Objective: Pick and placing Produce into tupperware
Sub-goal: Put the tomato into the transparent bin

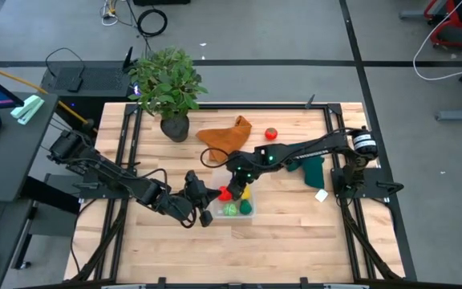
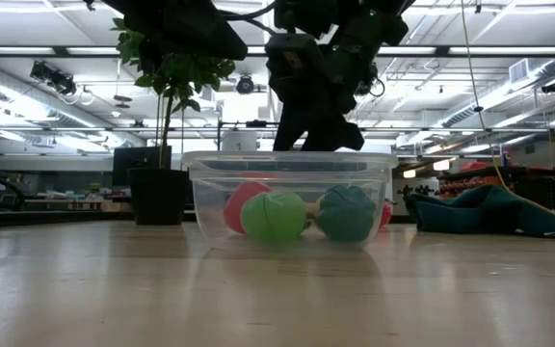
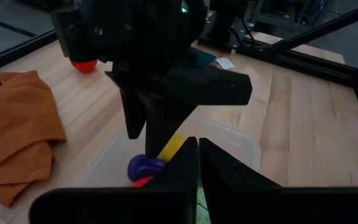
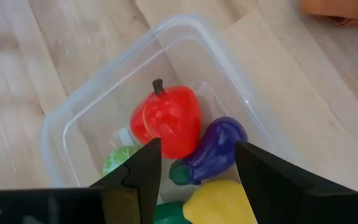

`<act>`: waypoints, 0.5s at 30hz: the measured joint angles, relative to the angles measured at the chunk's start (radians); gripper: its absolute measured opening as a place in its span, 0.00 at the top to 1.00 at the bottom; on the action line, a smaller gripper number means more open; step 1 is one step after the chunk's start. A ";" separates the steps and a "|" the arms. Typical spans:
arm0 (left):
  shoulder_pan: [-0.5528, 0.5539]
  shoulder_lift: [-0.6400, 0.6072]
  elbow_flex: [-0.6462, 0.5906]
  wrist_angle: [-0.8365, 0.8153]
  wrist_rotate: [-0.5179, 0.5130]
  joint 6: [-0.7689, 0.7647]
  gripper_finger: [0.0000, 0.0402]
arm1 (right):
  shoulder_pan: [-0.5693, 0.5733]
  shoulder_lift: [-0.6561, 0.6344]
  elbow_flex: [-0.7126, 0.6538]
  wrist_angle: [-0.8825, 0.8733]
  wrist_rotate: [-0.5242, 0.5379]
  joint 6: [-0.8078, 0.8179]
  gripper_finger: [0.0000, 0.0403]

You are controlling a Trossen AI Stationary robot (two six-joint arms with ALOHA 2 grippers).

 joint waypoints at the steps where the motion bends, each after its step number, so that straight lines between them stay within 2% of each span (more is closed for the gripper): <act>1: 0.000 0.000 0.000 0.000 0.000 0.000 0.94 | 0.000 -0.007 0.001 -0.011 0.000 0.000 0.58; 8: 0.000 0.000 0.001 0.002 0.000 0.000 0.95 | -0.022 -0.061 0.001 -0.190 0.007 -0.044 0.58; 15: 0.011 0.000 0.001 0.005 0.000 0.000 0.98 | -0.108 -0.137 0.001 -0.325 0.059 -0.128 0.58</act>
